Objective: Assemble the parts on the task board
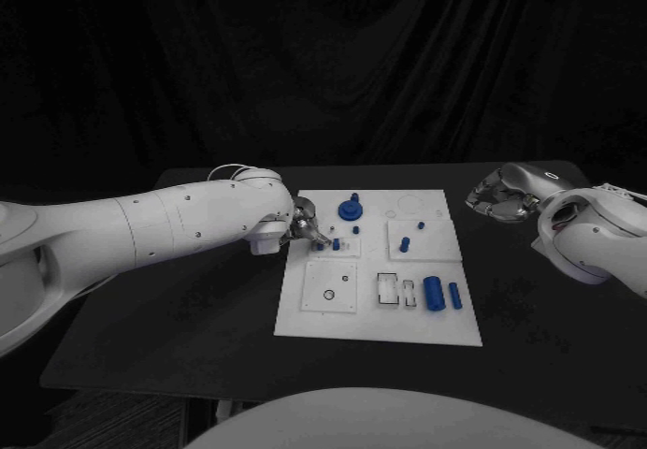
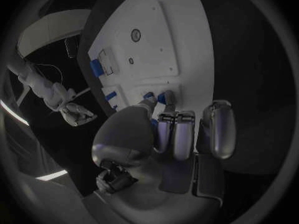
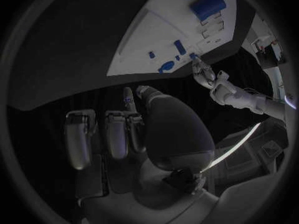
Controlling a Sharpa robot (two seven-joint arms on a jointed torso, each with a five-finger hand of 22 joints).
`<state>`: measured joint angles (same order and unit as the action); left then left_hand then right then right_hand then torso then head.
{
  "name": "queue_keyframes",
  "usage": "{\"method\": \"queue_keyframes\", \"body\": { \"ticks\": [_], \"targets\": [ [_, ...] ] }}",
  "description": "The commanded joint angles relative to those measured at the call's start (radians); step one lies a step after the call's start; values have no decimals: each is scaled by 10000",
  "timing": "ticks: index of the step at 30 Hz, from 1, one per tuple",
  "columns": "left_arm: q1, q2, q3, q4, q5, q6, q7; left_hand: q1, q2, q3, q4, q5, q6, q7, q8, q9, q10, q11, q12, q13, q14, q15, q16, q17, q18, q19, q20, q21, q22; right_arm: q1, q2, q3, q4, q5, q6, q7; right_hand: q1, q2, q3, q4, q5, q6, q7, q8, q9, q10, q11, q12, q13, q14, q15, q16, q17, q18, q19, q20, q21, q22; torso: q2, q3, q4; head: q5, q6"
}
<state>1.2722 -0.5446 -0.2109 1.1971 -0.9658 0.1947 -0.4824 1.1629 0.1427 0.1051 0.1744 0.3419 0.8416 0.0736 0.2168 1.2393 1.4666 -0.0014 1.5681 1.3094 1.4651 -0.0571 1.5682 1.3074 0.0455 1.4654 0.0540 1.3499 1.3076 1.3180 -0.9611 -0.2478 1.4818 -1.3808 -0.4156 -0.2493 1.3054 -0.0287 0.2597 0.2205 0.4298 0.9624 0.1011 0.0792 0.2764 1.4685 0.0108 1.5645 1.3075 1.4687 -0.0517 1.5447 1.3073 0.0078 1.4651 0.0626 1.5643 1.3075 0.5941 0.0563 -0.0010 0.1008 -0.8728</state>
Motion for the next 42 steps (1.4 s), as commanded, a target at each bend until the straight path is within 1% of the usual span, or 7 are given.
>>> {"method": "queue_keyframes", "body": {
  "ticks": [1,5,11,17,27,34,42],
  "targets": [
    [-51,25,-1,3,31,-55,181,-21,-114,284,-47,243,-65,-6,-76,27,1042,-2,27,2614,1057,9,26,2634,68,130,-3,-63,1937,-12,0,5,1,-24,149,-205,76,-14,38,7,59,43,28,-28,-14,1023,22,63,2633,956,-5,37,2358,-78,1057,-41,65,2633,-4,-4,7,-8,2],
    [-69,15,-1,-8,31,-102,125,-143,-250,765,-138,518,-45,-7,-127,72,1042,11,27,2614,1057,-2,26,2634,73,117,2,-98,1929,-12,-3,5,2,-24,200,-235,79,-15,41,4,65,44,28,-28,-14,1023,24,63,2633,956,-4,35,2356,-78,1057,-40,65,2633,-5,1,-1,-6,2],
    [-90,-4,-1,-11,31,-76,94,-349,-649,2160,-634,1142,-65,12,-206,238,1042,5,27,2614,1057,15,26,2634,87,93,-6,-158,1914,-12,-5,5,2,-24,249,-264,79,-15,41,4,65,44,28,-28,-14,1023,24,63,2633,956,-4,35,2356,-78,1057,-40,65,2633,-5,1,-4,1,2],
    [-111,-20,-1,-29,31,-128,376,-554,-882,3170,-1190,1119,-161,54,-251,430,1042,34,27,2614,1057,35,26,2634,91,74,16,-193,1907,-13,11,5,-7,-24,270,-283,91,-18,53,-8,82,36,33,-32,-15,1023,21,63,2633,954,-2,30,2350,-72,1044,-38,44,2625,-11,-3,-6,40,2],
    [-146,-155,-1,3,31,-894,1414,-687,-992,3889,-1802,1119,-166,82,-154,724,1042,63,27,2614,1057,74,26,2634,117,-8,54,-321,1874,-13,17,5,-12,-24,310,-339,111,-12,74,-25,96,19,34,-42,-19,1023,14,63,2633,951,-4,19,2336,-65,1030,-37,22,2616,-12,0,2,22,2],
    [-153,-376,0,145,31,-1535,2424,-730,-1010,4140,-1996,1257,-92,77,28,931,1042,70,27,2614,1057,93,26,2634,124,-55,75,-355,1868,-13,-4,5,-3,-24,330,-378,123,-8,85,-34,100,9,34,-47,-21,1023,10,63,2633,950,-6,16,2332,-65,1029,-37,21,2616,-15,0,5,-6,2],
    [-22,-728,1,463,31,-1435,2805,-682,-1180,4476,-2202,1581,-48,63,448,981,1042,52,27,2614,1057,80,26,2634,93,-17,71,-198,1914,-11,-32,5,5,-24,319,-413,138,-7,98,-48,102,-8,36,-55,-25,1023,5,63,2633,948,-9,11,2326,-63,1024,-37,13,2613,-10,-2,-3,-16,2]
  ]
}}
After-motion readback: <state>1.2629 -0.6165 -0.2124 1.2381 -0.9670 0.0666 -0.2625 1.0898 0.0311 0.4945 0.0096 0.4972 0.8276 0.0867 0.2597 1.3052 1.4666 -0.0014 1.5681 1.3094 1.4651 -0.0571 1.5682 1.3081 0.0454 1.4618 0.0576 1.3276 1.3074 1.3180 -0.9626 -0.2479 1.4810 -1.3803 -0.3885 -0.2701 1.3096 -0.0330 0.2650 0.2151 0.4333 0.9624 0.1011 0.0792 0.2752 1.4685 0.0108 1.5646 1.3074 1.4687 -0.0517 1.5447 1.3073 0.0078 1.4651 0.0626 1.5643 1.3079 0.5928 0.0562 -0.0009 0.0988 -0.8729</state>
